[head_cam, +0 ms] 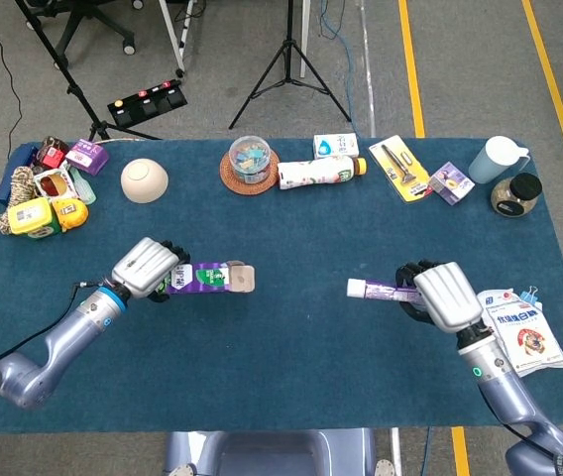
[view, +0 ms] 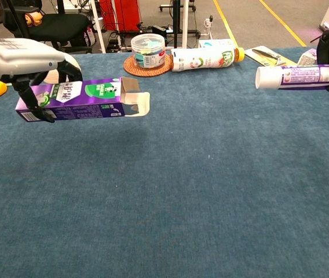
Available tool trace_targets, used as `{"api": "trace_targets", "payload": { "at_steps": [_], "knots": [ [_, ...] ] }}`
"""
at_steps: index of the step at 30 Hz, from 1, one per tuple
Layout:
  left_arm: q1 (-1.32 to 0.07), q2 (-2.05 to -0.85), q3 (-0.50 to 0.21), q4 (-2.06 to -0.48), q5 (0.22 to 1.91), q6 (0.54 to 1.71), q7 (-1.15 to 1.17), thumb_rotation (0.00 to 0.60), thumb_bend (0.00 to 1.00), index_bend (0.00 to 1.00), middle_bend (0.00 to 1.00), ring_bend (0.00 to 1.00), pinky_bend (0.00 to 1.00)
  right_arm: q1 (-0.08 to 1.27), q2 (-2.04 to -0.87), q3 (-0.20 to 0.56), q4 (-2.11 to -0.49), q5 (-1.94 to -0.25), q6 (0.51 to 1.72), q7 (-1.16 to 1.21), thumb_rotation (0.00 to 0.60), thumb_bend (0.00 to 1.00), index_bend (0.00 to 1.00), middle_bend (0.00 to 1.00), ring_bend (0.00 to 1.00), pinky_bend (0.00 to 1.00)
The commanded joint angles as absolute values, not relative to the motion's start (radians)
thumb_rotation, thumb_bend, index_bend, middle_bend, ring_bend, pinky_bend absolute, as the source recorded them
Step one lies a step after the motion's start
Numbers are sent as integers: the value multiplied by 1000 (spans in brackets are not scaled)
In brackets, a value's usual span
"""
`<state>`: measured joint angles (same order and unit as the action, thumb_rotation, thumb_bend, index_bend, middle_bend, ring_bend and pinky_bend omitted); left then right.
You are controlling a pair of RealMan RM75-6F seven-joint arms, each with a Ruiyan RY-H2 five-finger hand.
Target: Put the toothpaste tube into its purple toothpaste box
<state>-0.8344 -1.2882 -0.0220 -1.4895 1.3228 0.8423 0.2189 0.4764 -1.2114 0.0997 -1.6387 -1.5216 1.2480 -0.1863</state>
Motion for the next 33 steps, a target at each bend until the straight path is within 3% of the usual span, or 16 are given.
{"api": "trace_targets", "payload": {
  "at_steps": [1,7,21,33],
  "knots": [
    [-828,-1313,-1,-1467,1411,845,102,600,190,454,400,348,597,464,-1188,87,-1687,-1537,1258,-228,600,584,560,623,560,687],
    [-834,-1323,14,-1477,1506,858,-17,600,191,454,400,348,597,448,-1163,76,-1734,-1542,1262,-246,600,584,560,623,560,687],
    [-882,-1384,-7,-1472,1637,911,34,600,184,480,410,348,597,432,-1108,48,-1853,-1538,1225,-305,600,593,562,625,562,699],
    [-918,-1398,-76,-1555,1552,865,180,600,185,482,410,348,596,412,-1068,42,-1934,-1576,1243,-313,600,595,564,627,564,701]
  ]
}}
